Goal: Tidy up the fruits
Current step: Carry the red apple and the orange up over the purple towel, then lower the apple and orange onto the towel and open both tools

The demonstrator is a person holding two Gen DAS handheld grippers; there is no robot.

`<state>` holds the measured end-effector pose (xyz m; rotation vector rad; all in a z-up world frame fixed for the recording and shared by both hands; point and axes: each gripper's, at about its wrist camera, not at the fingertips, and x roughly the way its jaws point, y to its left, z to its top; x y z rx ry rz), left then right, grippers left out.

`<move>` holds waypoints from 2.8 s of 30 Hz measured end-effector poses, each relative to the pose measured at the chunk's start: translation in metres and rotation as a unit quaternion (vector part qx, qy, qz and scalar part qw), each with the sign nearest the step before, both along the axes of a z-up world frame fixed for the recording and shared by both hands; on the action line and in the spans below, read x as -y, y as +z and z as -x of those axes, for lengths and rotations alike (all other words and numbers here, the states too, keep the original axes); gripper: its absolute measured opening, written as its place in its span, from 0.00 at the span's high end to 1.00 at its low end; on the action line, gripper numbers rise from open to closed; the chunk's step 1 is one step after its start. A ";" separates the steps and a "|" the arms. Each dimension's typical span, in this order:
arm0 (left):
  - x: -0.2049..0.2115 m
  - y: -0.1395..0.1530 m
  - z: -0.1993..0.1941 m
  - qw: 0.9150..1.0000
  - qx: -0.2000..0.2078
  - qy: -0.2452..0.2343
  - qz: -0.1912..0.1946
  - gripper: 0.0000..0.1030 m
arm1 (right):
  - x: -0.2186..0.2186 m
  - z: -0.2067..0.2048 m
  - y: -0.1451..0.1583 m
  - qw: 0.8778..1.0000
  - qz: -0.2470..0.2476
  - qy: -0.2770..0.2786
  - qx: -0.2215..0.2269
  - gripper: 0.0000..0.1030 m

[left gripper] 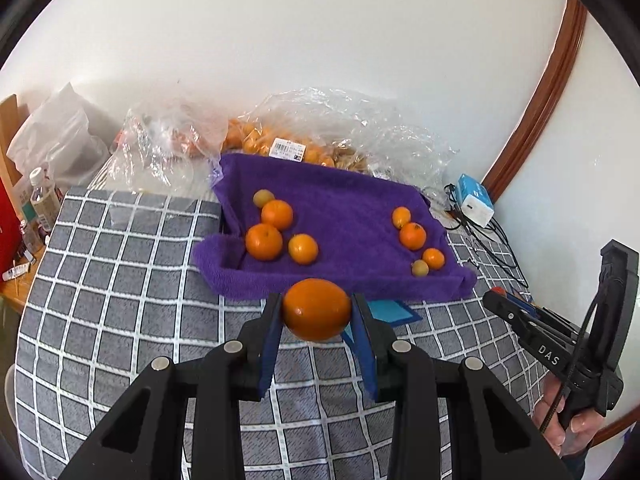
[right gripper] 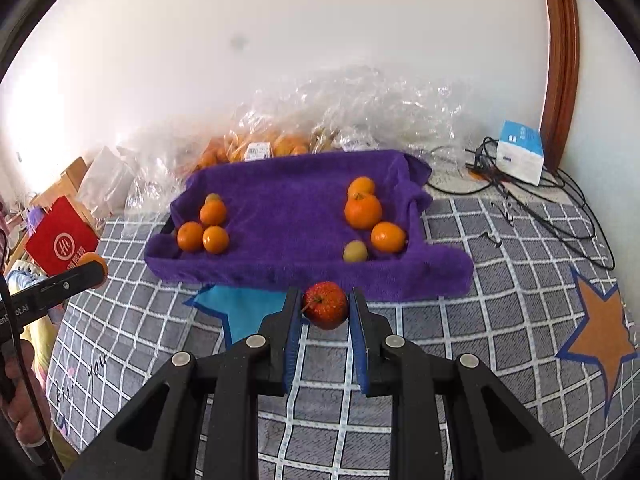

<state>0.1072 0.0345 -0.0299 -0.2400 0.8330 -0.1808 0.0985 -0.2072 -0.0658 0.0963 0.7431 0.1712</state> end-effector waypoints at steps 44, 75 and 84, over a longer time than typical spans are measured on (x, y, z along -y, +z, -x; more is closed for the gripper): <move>-0.017 -0.032 -0.136 0.999 -0.043 0.021 0.003 0.69 | -0.023 -0.160 -0.075 0.993 0.030 0.043 -0.104 0.77; 0.049 -0.092 -0.195 0.991 -0.130 -0.013 -0.039 0.69 | 0.009 -0.130 -0.048 0.998 0.033 0.020 -0.059 0.77; 0.054 -0.083 -0.191 0.991 -0.130 -0.024 -0.034 0.65 | 0.005 -0.128 -0.048 0.997 0.037 0.012 -0.064 0.77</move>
